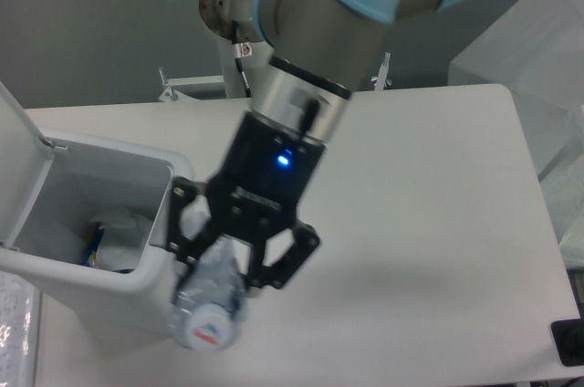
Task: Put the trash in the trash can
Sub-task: 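Lift the bottle and carry it over the trash bin, then lower the bottle into the bin and open the gripper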
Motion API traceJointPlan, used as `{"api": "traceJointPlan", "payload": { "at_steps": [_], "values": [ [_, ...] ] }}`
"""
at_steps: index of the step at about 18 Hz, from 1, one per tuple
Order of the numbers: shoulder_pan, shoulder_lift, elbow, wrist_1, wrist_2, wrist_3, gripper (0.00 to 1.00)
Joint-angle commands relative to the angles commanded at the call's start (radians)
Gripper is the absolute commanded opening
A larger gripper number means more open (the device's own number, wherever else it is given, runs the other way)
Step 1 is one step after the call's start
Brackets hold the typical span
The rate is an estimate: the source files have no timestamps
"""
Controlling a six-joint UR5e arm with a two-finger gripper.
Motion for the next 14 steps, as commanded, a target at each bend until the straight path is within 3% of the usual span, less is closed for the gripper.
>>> {"api": "traceJointPlan", "payload": {
  "at_steps": [6, 12, 14],
  "values": [
    [-0.072, 0.018, -0.055, 0.003, 0.0, 0.002, 0.52],
    [-0.101, 0.083, -0.228, 0.023, 0.002, 0.116, 0.53],
    [-0.103, 0.089, -0.261, 0.025, 0.002, 0.144, 0.55]
  ]
}}
